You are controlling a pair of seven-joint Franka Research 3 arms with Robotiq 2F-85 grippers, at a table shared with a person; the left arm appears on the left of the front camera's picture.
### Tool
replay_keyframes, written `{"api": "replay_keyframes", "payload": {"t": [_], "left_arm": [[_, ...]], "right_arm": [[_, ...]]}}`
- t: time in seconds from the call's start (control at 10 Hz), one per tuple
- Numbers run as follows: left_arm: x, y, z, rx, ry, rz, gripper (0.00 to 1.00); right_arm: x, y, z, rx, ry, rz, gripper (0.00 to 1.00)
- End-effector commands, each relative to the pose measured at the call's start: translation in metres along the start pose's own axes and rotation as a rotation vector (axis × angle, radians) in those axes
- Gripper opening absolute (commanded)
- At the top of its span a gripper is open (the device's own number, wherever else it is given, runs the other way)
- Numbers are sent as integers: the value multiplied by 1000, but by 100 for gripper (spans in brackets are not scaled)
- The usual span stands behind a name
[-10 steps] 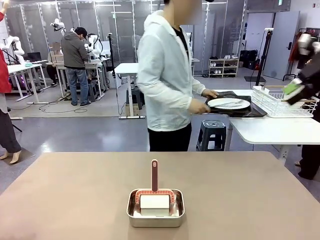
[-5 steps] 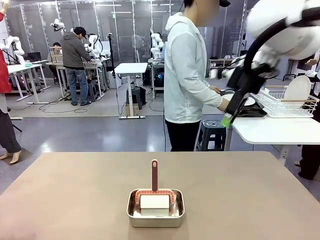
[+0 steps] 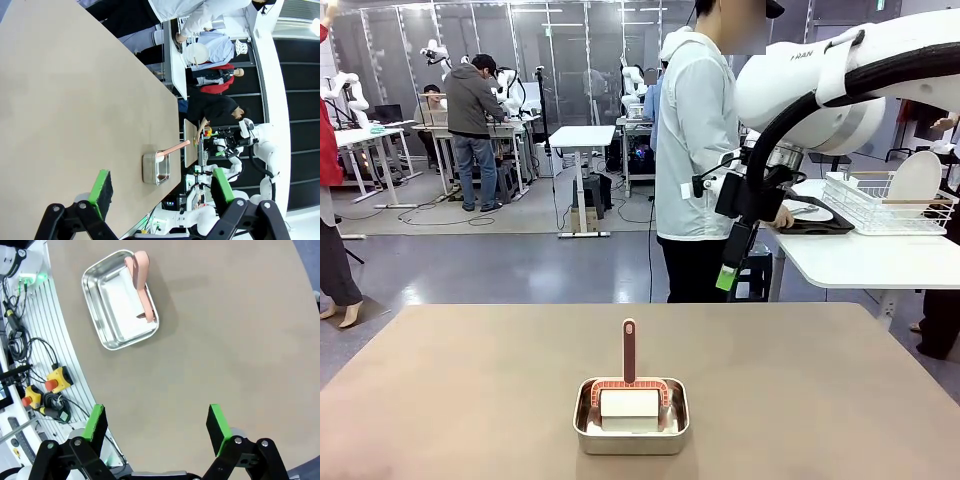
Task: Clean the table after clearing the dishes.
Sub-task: When the right (or left) Handle tray is removed, use the right hand (or left hand) to clean the right (or left) side of the table with the Lint Roller.
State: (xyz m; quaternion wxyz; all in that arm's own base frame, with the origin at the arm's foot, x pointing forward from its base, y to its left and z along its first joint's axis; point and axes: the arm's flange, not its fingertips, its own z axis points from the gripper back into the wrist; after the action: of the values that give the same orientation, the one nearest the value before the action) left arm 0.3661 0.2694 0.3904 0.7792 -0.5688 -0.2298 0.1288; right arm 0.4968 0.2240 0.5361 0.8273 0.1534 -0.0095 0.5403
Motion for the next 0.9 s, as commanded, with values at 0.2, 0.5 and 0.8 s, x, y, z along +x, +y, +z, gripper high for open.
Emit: {"api": "replay_keyframes", "payload": {"t": [0.2, 0.5, 0.8], "left_arm": [[-1, -5, 2, -1, -1, 11, 100], [-1, -5, 2, -1, -1, 11, 100], [-1, -5, 2, -1, -1, 11, 100]], "right_arm": [[-4, -3, 7, 7, 0, -10, 100], [22, -1, -5, -71, 32, 142, 100], [85, -4, -48, -21, 67, 372, 100]]}}
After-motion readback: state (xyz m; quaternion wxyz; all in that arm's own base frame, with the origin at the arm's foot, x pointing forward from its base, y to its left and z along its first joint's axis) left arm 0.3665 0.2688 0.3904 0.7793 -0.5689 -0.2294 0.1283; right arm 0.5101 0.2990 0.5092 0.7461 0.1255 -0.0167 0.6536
